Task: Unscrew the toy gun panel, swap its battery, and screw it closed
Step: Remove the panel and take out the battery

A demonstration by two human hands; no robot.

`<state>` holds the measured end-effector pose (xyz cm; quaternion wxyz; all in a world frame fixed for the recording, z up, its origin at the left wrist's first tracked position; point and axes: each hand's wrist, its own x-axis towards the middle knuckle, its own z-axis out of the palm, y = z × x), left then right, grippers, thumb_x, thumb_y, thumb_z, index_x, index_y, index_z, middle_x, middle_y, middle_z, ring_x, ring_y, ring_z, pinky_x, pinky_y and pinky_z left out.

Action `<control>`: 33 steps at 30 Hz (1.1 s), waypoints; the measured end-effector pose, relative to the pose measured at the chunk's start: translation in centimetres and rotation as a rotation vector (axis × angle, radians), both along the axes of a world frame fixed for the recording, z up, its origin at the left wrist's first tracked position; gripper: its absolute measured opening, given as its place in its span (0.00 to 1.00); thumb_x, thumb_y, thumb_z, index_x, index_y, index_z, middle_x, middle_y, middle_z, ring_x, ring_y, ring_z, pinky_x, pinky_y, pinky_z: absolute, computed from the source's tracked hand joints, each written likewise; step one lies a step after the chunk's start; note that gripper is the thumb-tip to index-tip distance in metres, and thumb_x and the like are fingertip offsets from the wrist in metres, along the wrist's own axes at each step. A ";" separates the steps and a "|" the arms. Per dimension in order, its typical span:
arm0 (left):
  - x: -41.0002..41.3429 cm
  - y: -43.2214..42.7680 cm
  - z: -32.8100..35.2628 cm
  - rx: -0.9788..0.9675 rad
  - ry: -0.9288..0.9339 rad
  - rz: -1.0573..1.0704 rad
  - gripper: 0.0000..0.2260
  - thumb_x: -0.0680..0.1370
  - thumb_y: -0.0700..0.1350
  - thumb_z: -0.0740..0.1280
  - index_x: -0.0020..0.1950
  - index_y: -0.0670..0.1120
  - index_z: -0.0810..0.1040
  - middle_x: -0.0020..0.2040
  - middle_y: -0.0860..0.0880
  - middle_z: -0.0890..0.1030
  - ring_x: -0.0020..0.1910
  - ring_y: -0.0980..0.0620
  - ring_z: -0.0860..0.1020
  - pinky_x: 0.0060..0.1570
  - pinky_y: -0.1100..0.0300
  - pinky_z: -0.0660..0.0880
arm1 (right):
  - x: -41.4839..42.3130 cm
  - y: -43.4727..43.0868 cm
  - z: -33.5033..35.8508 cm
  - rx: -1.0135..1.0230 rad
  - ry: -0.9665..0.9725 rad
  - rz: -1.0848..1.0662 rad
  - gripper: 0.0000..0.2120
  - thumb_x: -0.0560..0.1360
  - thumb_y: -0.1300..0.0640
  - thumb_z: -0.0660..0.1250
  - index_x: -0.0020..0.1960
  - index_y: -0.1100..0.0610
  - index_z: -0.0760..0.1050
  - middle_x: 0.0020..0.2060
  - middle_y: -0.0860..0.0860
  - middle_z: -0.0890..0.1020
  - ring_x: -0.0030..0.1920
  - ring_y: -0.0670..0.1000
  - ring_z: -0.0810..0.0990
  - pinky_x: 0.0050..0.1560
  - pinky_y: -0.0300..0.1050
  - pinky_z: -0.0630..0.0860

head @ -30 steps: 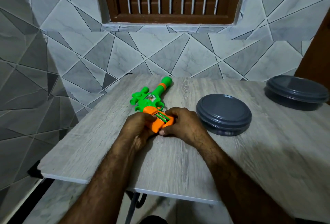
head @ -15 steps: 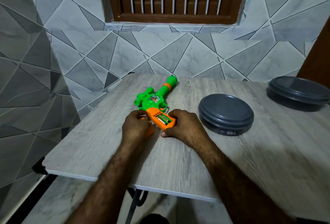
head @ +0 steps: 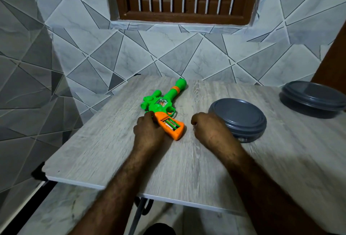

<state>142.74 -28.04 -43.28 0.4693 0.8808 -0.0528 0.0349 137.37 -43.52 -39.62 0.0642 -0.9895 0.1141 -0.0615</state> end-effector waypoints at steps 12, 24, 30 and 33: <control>0.3 0.5 -0.4 -0.005 -0.025 -0.032 0.15 0.73 0.40 0.68 0.60 0.45 0.76 0.59 0.43 0.79 0.57 0.43 0.77 0.56 0.47 0.75 | -0.5 0.8 -0.2 -0.137 -0.003 0.029 0.07 0.77 0.62 0.60 0.54 0.59 0.73 0.52 0.58 0.78 0.52 0.58 0.78 0.45 0.47 0.72; -1.1 1.2 0.6 -0.148 0.018 -0.126 0.28 0.56 0.57 0.72 0.55 0.52 0.75 0.52 0.51 0.81 0.47 0.49 0.81 0.50 0.45 0.79 | 2.7 -0.3 1.2 0.986 -0.543 0.080 0.04 0.76 0.61 0.68 0.49 0.55 0.79 0.43 0.55 0.84 0.38 0.52 0.86 0.46 0.55 0.84; 0.2 0.9 -0.8 -0.004 -0.088 -0.153 0.43 0.51 0.71 0.75 0.61 0.54 0.74 0.57 0.54 0.79 0.56 0.54 0.77 0.56 0.49 0.76 | 3.5 0.9 -0.4 0.953 -0.577 0.105 0.04 0.76 0.61 0.69 0.49 0.54 0.78 0.41 0.52 0.84 0.37 0.50 0.86 0.44 0.55 0.84; 0.0 0.5 -0.7 0.120 -0.121 -0.140 0.53 0.46 0.77 0.69 0.66 0.52 0.71 0.61 0.53 0.76 0.61 0.51 0.74 0.59 0.49 0.74 | 3.9 1.0 -0.7 0.851 -0.566 0.112 0.04 0.74 0.58 0.71 0.48 0.51 0.79 0.40 0.48 0.84 0.37 0.48 0.86 0.45 0.55 0.83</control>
